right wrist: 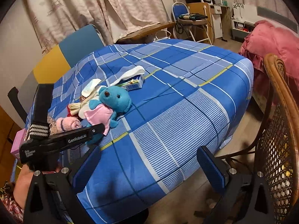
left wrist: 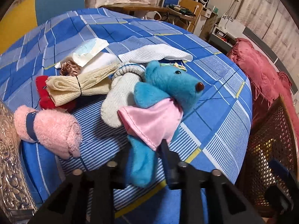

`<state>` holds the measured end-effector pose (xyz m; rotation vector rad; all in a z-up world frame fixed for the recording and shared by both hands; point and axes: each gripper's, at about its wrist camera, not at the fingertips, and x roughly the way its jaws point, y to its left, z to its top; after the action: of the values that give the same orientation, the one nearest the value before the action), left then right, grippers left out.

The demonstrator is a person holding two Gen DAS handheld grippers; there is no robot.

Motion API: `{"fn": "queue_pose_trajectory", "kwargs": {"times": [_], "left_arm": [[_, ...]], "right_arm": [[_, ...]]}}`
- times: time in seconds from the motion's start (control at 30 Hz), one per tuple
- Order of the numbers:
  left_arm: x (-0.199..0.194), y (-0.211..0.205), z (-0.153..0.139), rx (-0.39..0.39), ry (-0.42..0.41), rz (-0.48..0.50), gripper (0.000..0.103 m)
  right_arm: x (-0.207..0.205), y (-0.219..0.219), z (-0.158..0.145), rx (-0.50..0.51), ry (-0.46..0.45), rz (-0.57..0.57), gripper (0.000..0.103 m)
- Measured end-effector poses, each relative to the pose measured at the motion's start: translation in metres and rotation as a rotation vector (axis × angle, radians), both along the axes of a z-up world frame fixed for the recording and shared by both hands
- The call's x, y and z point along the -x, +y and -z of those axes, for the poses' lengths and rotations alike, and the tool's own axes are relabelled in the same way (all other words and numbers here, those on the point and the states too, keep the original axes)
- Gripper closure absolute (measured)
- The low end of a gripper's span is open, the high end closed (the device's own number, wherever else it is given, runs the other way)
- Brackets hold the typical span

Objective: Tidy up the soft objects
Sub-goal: 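Reach the left gripper to the blue teddy bear and grasp it, then lift the blue teddy bear with the left gripper while the right gripper grasps the white glove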

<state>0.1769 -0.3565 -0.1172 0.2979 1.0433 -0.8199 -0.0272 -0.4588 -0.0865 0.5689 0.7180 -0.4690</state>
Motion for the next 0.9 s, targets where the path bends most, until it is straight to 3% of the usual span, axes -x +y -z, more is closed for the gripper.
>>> {"fn": "queue_pose_trajectory", "kwargs": {"times": [0.4,0.63,0.77,0.9], "left_arm": [[0.046,0.084,-0.011,0.011,-0.011,-0.077,0.087],[0.068,0.128,-0.009,0.024,-0.02,-0.169,0.087],[0.076,0.136,-0.009,0.026,-0.026,-0.182,0.086],[0.082,0.144,-0.014,0.035,-0.031,-0.192,0.073]], "right_arm": [[-0.031,-0.012,0.0,-0.009,-0.002,-0.04,0.0],[-0.115,-0.005,0.0,-0.048,-0.026,-0.157,0.008],[-0.172,-0.001,0.015,-0.09,0.011,-0.218,0.014],[-0.22,-0.011,0.037,-0.187,0.058,-0.21,0.026]]}}
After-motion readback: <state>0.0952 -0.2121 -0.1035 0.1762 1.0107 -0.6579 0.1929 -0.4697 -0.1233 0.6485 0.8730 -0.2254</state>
